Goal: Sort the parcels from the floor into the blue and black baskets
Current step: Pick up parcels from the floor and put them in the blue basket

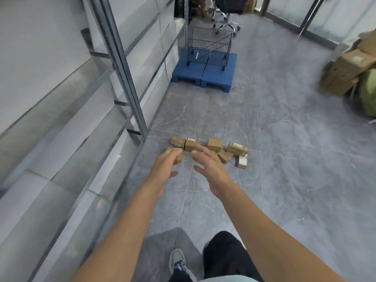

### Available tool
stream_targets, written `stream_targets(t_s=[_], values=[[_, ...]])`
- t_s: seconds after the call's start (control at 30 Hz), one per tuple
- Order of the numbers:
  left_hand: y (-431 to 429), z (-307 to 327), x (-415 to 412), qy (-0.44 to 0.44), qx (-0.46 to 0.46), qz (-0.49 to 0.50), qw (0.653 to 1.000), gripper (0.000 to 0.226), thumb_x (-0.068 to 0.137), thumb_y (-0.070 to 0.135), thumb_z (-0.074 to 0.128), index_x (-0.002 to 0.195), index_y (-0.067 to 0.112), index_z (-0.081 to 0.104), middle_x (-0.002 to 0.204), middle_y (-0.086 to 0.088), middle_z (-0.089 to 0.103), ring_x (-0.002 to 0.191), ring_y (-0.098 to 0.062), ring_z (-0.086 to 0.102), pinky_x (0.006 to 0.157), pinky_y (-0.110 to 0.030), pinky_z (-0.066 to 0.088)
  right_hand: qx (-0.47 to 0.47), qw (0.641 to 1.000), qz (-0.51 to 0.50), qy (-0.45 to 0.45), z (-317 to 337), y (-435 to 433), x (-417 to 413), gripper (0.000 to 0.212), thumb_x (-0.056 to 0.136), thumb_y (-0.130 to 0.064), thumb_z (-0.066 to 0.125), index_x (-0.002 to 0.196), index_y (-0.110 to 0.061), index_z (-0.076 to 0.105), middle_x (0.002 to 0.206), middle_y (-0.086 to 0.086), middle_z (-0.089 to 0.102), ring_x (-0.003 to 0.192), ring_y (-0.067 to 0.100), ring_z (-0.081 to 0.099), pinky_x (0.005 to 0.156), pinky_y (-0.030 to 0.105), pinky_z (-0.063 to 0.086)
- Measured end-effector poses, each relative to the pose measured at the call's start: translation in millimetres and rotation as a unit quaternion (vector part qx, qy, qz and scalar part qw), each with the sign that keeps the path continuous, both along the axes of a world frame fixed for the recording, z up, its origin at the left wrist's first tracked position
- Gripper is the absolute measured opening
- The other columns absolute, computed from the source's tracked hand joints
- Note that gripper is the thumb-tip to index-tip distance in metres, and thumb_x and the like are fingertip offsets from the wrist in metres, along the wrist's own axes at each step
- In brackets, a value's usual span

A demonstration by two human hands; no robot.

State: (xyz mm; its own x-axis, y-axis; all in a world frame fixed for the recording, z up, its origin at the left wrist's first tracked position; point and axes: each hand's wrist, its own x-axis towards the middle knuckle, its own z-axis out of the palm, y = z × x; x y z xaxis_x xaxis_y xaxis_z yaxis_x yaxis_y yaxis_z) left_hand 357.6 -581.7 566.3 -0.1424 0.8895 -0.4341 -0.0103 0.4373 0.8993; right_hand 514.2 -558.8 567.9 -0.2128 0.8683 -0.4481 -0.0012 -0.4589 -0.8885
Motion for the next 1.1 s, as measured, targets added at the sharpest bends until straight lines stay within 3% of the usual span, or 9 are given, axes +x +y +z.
stream_targets(t_s=[0.1,0.23,0.33,0.47,0.53,0.63,0.87,0.97,1.1], values=[[29,-12,8,0.005,-0.020,-0.020,1.000,0.034,0.103,0.047,0.053,0.129,0.031,0.067,0.131,0.008,0.065,0.121,-0.009,0.060,0.088,-0.034,0.051,-0.008,1.000,-0.028,-0.007,-9,25,16,0.043,0.104,-0.028,0.063,0.147,-0.023,0.057,0.138,-0.011,0.059,0.133,0.012,0.054,0.120,0.044,0.041],[76,-34,24,0.009,-0.047,-0.040,0.998,0.038,0.102,0.050,0.054,0.134,0.032,0.064,0.136,0.008,0.061,0.124,-0.009,0.058,0.093,-0.036,0.052,-0.026,0.998,-0.062,-0.007,-25,68,38,0.044,0.104,-0.025,0.063,0.148,-0.021,0.056,0.133,-0.015,0.057,0.135,0.013,0.052,0.119,0.042,0.042],[120,-52,44,0.011,-0.068,-0.042,0.997,0.034,0.102,0.049,0.055,0.131,0.033,0.063,0.135,0.008,0.061,0.124,-0.009,0.057,0.101,-0.040,0.053,-0.042,0.997,-0.071,-0.008,-45,112,60,0.047,0.104,-0.027,0.063,0.149,-0.021,0.055,0.146,-0.004,0.056,0.136,0.014,0.053,0.120,0.043,0.041],[190,-77,82,0.019,-0.097,-0.052,0.994,0.016,0.104,0.047,0.054,0.115,0.039,0.062,0.132,0.008,0.060,0.123,-0.010,0.057,0.106,-0.046,0.051,-0.065,0.994,-0.090,-0.005,-77,182,102,0.046,0.104,-0.026,0.062,0.150,-0.021,0.054,0.135,-0.011,0.061,0.121,0.003,0.058,0.119,0.042,0.042],[226,-90,100,0.020,-0.110,-0.047,0.993,0.008,0.104,0.044,0.054,0.108,0.041,0.061,0.127,0.011,0.060,0.122,-0.010,0.057,0.107,-0.047,0.051,-0.083,0.992,-0.096,-0.006,-95,218,123,0.046,0.104,-0.026,0.062,0.150,-0.022,0.054,0.141,-0.007,0.059,0.130,0.010,0.056,0.120,0.043,0.041],[271,-106,123,0.016,-0.133,-0.041,0.990,0.009,0.105,0.042,0.054,0.110,0.039,0.061,0.125,0.011,0.059,0.122,-0.011,0.055,0.107,-0.046,0.050,-0.108,0.989,-0.102,-0.011,-117,263,152,0.046,0.103,-0.027,0.064,0.148,-0.023,0.056,0.150,-0.001,0.056,0.139,0.018,0.051,0.120,0.047,0.041],[357,-153,149,0.021,-0.180,-0.055,0.982,0.022,0.105,0.042,0.053,0.125,0.033,0.054,0.136,0.006,0.055,0.127,-0.013,0.052,0.098,-0.038,0.049,-0.156,0.980,-0.118,-0.020,-166,358,190,0.044,0.105,-0.023,0.061,0.148,-0.018,0.055,0.148,0.003,0.057,0.141,0.020,0.050,0.122,0.047,0.039],[393,-182,151,0.027,-0.203,-0.066,0.976,0.019,0.106,0.044,0.051,0.122,0.035,0.055,0.136,0.008,0.054,0.127,-0.012,0.052,0.106,-0.041,0.049,-0.170,0.977,-0.120,-0.037,-193,396,193,0.046,0.105,-0.023,0.061,0.150,-0.018,0.054,0.149,0.002,0.057,0.141,0.020,0.050,0.122,0.047,0.039],[446,-233,147,0.005,-0.241,-0.047,0.969,0.022,0.104,0.044,0.053,0.121,0.032,0.061,0.130,0.008,0.058,0.121,-0.009,0.054,0.097,-0.039,0.051,-0.197,0.971,-0.121,-0.066,-238,455,185,0.045,0.104,-0.024,0.063,0.148,-0.020,0.056,0.146,0.002,0.058,0.137,0.020,0.053,0.121,0.046,0.039]])
